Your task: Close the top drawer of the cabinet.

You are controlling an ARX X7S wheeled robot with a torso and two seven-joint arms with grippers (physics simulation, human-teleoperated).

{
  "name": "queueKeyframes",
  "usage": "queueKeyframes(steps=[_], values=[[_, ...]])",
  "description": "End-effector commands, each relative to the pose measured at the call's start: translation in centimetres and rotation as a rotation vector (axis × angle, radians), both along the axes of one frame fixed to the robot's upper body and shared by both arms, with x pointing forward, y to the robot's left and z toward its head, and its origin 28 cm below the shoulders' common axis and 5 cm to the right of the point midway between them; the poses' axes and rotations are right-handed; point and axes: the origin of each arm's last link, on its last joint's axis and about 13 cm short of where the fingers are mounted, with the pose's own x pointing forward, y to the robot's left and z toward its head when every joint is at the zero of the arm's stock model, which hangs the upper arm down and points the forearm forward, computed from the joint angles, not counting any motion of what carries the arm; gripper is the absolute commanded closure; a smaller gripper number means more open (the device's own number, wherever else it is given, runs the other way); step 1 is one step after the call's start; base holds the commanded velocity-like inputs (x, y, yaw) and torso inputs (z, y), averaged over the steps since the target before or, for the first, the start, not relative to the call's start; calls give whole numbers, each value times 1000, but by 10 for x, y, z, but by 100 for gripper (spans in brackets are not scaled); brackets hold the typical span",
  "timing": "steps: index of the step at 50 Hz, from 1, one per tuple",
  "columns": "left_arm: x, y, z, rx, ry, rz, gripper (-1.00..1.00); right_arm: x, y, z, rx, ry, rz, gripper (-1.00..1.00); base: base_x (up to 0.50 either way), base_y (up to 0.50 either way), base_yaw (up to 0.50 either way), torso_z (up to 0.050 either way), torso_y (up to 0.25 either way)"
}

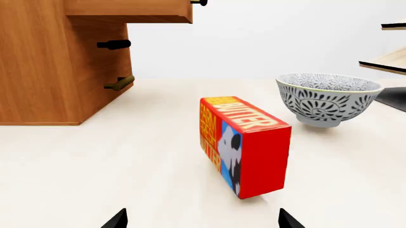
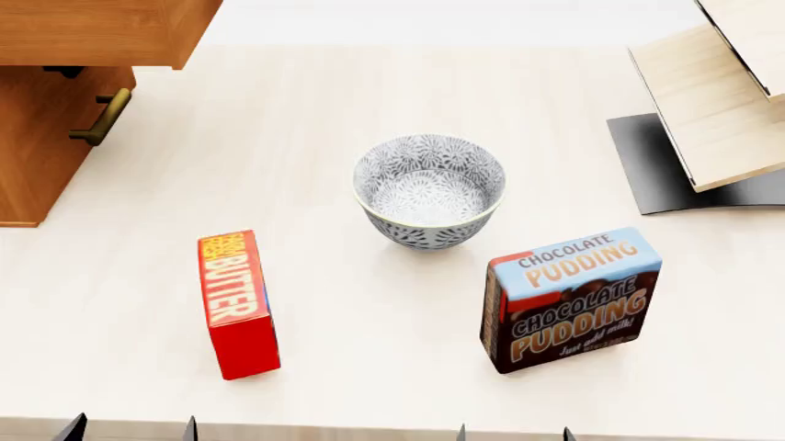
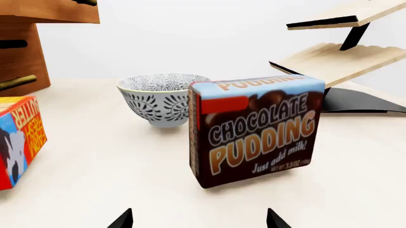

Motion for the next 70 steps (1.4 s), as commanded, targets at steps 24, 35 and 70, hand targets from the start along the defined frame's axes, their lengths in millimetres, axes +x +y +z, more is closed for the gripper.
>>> queueKeyframes(steps=[24, 35, 70], values=[[-9, -2, 40, 66, -131, -47, -100, 0, -6, 44, -36, -100, -71, -100, 0, 0, 0, 0, 0], [-26, 2, 112, 24, -318, -47, -100, -17, -3, 125, 12, -307, -46, -100, 0, 0, 0, 0, 0], [-36, -3, 131, 53, -373, -69, -100, -18, 0, 130, -66, -299, -59, -100, 116, 4, 0, 0, 0]])
